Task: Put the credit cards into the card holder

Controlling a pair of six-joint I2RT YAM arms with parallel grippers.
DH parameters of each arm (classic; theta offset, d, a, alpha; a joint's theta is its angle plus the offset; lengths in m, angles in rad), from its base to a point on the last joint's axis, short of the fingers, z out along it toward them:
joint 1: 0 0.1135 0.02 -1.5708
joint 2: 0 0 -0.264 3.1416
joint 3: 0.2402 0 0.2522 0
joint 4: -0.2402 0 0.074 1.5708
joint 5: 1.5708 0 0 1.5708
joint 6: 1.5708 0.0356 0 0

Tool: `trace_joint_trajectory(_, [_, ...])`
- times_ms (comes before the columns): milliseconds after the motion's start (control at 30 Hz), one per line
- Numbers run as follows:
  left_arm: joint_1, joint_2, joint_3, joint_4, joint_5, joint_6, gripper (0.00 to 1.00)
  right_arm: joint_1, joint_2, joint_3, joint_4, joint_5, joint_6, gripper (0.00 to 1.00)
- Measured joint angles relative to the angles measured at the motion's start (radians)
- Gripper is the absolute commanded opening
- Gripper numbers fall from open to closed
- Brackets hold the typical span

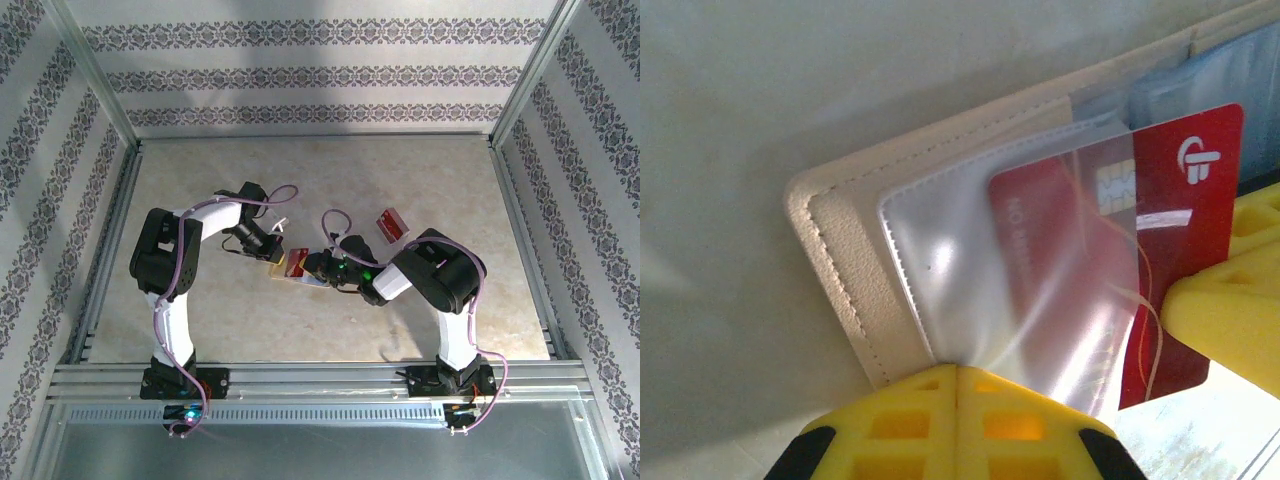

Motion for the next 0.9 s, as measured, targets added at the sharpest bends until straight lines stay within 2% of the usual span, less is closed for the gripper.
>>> trace_joint_trajectory(133, [0.000, -0.005, -0.007, 0.000, -0.002, 0.000, 0.00, 0.004, -0.050, 0.014, -0.122, 0.018, -0.039, 0.15])
trace_joint_trajectory(300, [0.000, -0.009, -0.011, 0.000, -0.002, 0.000, 0.00, 0.005, -0.148, 0.055, -0.375, 0.046, -0.126, 0.22])
trace_joint_trajectory(500, [0.000, -0.010, -0.013, 0.000, -0.002, 0.000, 0.00, 0.018, -0.206, 0.121, -0.595, 0.079, -0.211, 0.23])
trace_joint_trajectory(800, [0.000, -0.013, -0.014, 0.000, -0.002, 0.000, 0.00, 0.022, -0.205, 0.156, -0.731, 0.109, -0.234, 0.25])
trace_joint_trajectory(900, [0.000, -0.013, -0.016, 0.000, -0.002, 0.000, 0.00, 0.024, -0.205, 0.168, -0.762, 0.123, -0.249, 0.22])
